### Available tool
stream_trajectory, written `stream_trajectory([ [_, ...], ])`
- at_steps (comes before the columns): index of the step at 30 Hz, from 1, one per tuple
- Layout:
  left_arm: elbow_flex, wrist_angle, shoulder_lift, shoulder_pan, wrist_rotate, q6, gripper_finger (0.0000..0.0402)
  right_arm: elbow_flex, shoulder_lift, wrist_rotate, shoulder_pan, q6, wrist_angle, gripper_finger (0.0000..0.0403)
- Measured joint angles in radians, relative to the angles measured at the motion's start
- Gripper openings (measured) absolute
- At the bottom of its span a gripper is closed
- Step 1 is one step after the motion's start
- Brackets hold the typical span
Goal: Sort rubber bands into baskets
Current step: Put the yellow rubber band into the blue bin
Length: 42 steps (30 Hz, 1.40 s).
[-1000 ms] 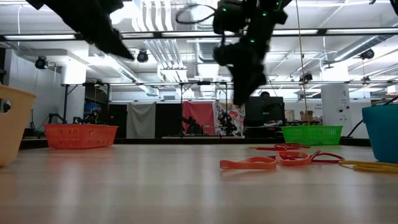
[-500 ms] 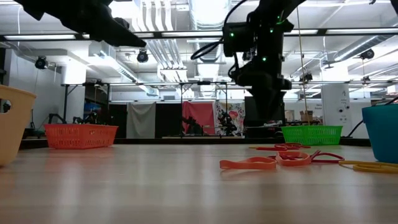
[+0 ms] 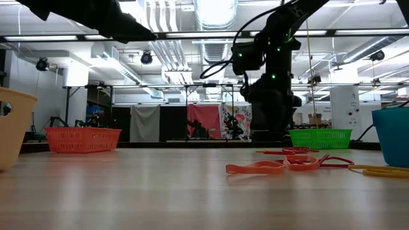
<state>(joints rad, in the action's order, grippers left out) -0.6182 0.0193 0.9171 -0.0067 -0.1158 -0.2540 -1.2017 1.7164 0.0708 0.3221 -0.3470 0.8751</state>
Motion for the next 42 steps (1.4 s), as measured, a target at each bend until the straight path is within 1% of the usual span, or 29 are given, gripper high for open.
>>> stream_trajectory([
  [2, 0.0, -0.002, 0.01, 0.0, 0.0, 0.0, 0.0174, 0.017, 0.0, 0.006, -0.006, 0.0, -0.02, 0.0187],
  [9, 0.0, -0.04, 0.043, 0.0, -0.007, -0.019, 0.0174, 0.11, 0.0, 0.008, -0.024, -0.024, -0.188, 0.0187],
  [17, 0.0, -0.087, 0.061, 0.014, -0.009, -0.097, 0.0174, 0.169, 0.0, 0.008, -0.027, -0.046, -0.258, 0.0185],
  [20, 0.001, -0.116, 0.075, 0.026, -0.009, -0.103, 0.0174, 0.175, 0.0, 0.008, -0.027, -0.045, -0.267, 0.0174],
  [24, 0.001, -0.161, 0.092, 0.045, -0.009, -0.104, 0.0174, 0.17, 0.0, 0.008, -0.027, -0.036, -0.261, 0.0149],
  [27, 0.001, -0.165, 0.102, 0.051, -0.009, -0.103, 0.0174, 0.146, 0.0, 0.008, -0.027, -0.035, -0.251, 0.0135],
  [30, 0.001, -0.166, 0.103, 0.051, -0.009, -0.084, 0.0174, 0.108, 0.0, 0.008, -0.027, -0.035, -0.254, 0.0131],
  [36, 0.001, -0.166, 0.109, 0.051, -0.009, -0.054, 0.0174, 0.05, -0.002, 0.008, -0.01, -0.036, -0.25, 0.0149],
  [42, 0.001, -0.165, 0.11, 0.051, -0.008, -0.051, 0.0174, 0.064, -0.001, 0.009, 0.023, -0.037, -0.248, 0.0186],
])
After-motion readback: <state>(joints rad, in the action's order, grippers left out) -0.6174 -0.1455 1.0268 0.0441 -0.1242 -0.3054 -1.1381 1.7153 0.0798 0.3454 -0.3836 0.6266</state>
